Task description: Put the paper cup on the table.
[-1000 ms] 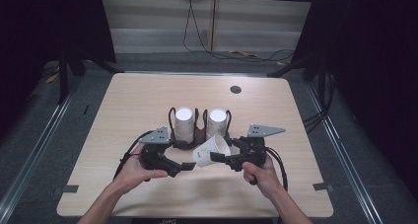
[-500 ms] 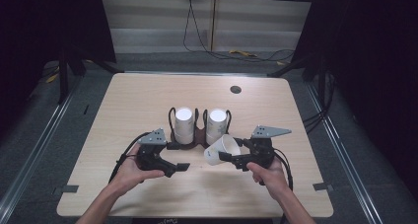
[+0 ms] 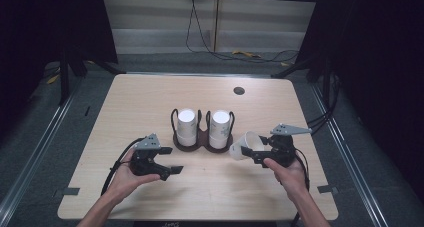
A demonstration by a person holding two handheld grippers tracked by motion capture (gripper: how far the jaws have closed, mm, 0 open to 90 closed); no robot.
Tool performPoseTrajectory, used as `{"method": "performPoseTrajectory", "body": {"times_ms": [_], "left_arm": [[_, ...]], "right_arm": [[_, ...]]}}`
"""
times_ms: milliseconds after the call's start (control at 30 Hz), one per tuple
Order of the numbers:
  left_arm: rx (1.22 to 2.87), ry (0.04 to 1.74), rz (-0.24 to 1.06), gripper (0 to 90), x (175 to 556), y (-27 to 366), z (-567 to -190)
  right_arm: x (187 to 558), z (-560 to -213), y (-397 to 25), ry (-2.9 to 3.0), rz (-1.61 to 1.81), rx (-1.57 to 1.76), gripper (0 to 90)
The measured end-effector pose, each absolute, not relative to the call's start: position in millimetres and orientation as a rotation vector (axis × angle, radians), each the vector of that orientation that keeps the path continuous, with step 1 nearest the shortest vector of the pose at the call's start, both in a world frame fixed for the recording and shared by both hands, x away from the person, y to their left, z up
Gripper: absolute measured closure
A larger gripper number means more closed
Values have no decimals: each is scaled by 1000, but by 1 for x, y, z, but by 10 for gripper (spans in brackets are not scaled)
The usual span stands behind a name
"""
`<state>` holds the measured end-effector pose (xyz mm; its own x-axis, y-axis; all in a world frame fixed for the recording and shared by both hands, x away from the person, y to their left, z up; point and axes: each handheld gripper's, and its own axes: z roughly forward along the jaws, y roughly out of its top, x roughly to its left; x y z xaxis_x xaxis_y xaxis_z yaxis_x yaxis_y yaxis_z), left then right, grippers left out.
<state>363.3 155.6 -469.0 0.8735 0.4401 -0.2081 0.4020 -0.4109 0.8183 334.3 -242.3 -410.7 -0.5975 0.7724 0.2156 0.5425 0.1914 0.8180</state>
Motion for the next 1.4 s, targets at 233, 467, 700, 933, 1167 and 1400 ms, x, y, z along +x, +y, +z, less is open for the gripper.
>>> {"method": "performPoseTrajectory", "body": {"times_ms": [233, 467, 700, 933, 1167, 1400], "left_arm": [[2033, 657, 73, 175, 366, 164, -472], [2047, 675, 99, 170, 369, 166, -474], [2057, 683, 91, 169, 370, 166, -475], [2070, 671, 87, 168, 369, 164, -476], [2069, 680, 91, 168, 370, 166, -477], [2068, 681, 92, 168, 370, 166, -477]], "right_arm": [[353, -412, -260, 2129, 1192, 1388, 276], [374, -416, -273, 2083, 1154, 1417, 272], [393, -424, -280, 2060, 1039, 1471, 273], [408, -428, -274, 2076, 856, 1461, 271], [416, -428, -268, 2087, 754, 1419, 269], [422, -435, -267, 2088, 731, 1443, 261]]}}
